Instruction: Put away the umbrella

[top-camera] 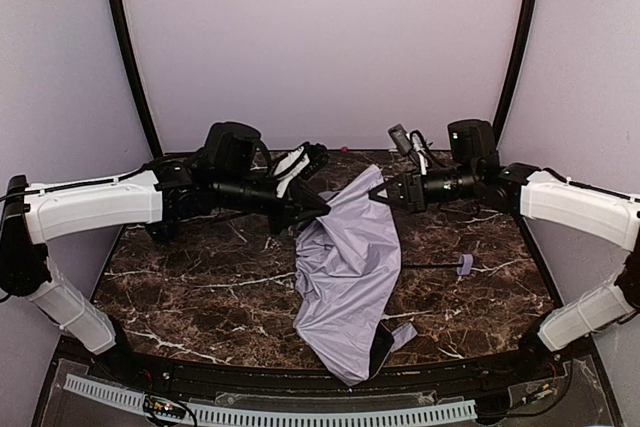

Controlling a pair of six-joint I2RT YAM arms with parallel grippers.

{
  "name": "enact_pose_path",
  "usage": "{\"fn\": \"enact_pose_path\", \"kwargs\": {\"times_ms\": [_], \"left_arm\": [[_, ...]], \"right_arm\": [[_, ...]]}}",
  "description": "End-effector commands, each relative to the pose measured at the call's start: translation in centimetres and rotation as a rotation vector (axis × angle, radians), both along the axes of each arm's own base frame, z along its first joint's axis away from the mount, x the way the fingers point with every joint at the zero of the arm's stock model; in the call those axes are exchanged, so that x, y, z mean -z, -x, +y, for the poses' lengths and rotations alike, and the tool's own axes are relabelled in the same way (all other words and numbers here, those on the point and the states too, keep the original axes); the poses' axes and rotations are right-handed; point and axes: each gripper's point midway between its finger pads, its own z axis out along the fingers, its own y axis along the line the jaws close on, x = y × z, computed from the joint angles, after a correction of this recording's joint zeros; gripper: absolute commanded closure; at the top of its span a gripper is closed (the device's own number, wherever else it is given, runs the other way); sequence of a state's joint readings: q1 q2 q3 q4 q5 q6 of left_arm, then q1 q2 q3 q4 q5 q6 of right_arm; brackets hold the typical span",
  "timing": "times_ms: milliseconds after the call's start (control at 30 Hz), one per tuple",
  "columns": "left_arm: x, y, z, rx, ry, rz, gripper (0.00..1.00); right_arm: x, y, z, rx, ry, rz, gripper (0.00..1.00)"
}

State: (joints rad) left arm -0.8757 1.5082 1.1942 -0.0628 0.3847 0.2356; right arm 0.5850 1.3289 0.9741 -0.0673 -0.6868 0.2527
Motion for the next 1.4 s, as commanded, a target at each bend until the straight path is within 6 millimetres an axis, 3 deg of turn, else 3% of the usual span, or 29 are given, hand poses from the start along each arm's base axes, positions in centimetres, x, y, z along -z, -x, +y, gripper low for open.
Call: {"fn": "enact_pose_path", "kwargs": {"times_ms": [0, 67, 200, 333, 467, 567, 667, 833, 933, 1000, 1067, 1133, 1267, 1367], "left_arm": [[-0.8, 4.0, 0.8, 0.061, 0.035, 0.141, 1.00], [0.0, 2.4, 1.5, -0.006, 0.034, 0.123, 1.00], [3.8, -3.7, 3.3, -0.170, -0.031, 0.134, 1.00], [8.9, -7.5, 3.2, -0.225, -0.139, 0.177, 1.00], [16.0, -9.4, 4.5, -0.291, -0.259, 0.288, 1.00], [19.0, -9.6, 4.6, -0.279, -0.311, 0.296, 1.00], [20.9, -9.6, 4.7, -0.271, -0.341, 0.300, 1.00], [22.8, -9.6, 4.9, -0.252, -0.379, 0.291, 1.00], [22.9, -9.7, 4.9, -0.246, -0.387, 0.273, 1.00], [22.3, -10.4, 5.1, -0.270, -0.390, 0.251, 0.82], [20.7, -11.6, 5.4, -0.311, -0.377, 0.201, 0.59], [18.0, -13.2, 6.0, -0.371, -0.336, 0.125, 0.47], [10.6, -16.5, 8.2, -0.514, -0.242, -0.042, 0.33], [6.1, -17.1, 9.9, -0.583, -0.220, -0.158, 0.27]], "right_arm": [[0.0, -0.2, 2.0, -0.040, 0.060, -0.064, 1.00], [0.9, -1.0, 2.1, -0.009, 0.073, -0.057, 1.00], [4.7, -2.8, 2.3, 0.016, 0.170, -0.002, 0.92], [5.3, -3.7, 2.2, 0.034, 0.211, 0.006, 0.76], [5.1, -4.5, 0.8, 0.090, 0.249, -0.018, 0.60], [4.8, -4.3, -0.1, 0.114, 0.283, -0.050, 0.57], [4.0, -2.6, 0.2, 0.065, 0.271, -0.093, 0.53], [2.8, 3.9, 1.6, -0.112, 0.239, -0.208, 0.39], [2.3, 5.6, 0.3, -0.105, 0.227, -0.212, 0.27], [2.7, 6.0, -0.8, -0.072, 0.257, -0.180, 0.17], [3.5, 6.7, -1.5, -0.055, 0.276, -0.125, 0.14], [4.1, 7.8, -1.7, -0.069, 0.261, -0.083, 0.15], [4.7, 10.3, -1.8, -0.151, 0.216, -0.020, 0.16], [5.3, 11.3, -2.3, -0.158, 0.237, 0.025, 0.16]]}}
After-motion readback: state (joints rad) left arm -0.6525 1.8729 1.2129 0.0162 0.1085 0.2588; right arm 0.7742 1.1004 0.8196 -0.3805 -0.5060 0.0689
